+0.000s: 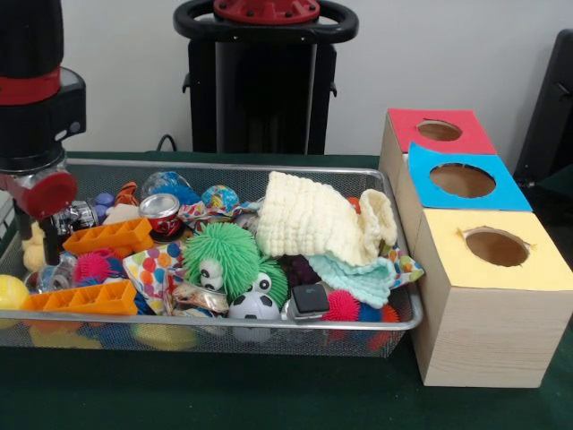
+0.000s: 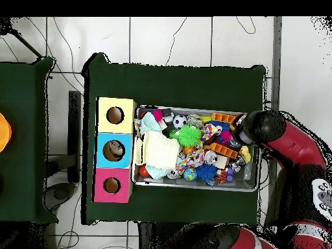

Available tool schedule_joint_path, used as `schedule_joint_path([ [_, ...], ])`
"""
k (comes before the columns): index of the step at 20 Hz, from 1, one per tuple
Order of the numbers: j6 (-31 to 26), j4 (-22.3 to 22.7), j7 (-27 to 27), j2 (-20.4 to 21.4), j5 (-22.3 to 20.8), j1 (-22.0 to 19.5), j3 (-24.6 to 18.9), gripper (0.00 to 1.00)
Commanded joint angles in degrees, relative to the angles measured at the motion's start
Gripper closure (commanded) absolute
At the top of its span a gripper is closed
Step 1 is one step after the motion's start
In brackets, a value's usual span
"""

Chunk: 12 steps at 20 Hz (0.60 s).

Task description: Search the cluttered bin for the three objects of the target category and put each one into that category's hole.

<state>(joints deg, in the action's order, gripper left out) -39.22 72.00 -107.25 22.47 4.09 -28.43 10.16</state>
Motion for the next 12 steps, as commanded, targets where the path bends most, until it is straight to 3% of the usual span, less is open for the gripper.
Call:
schedule_joint_path([
  [1,1.3,6.9,-13.3,-0.2,2.2,2.1,-1.0,0.00],
  [12,8.4,-5.3,-20.8,-11.6,8.3,2.6,2.3,0.00],
])
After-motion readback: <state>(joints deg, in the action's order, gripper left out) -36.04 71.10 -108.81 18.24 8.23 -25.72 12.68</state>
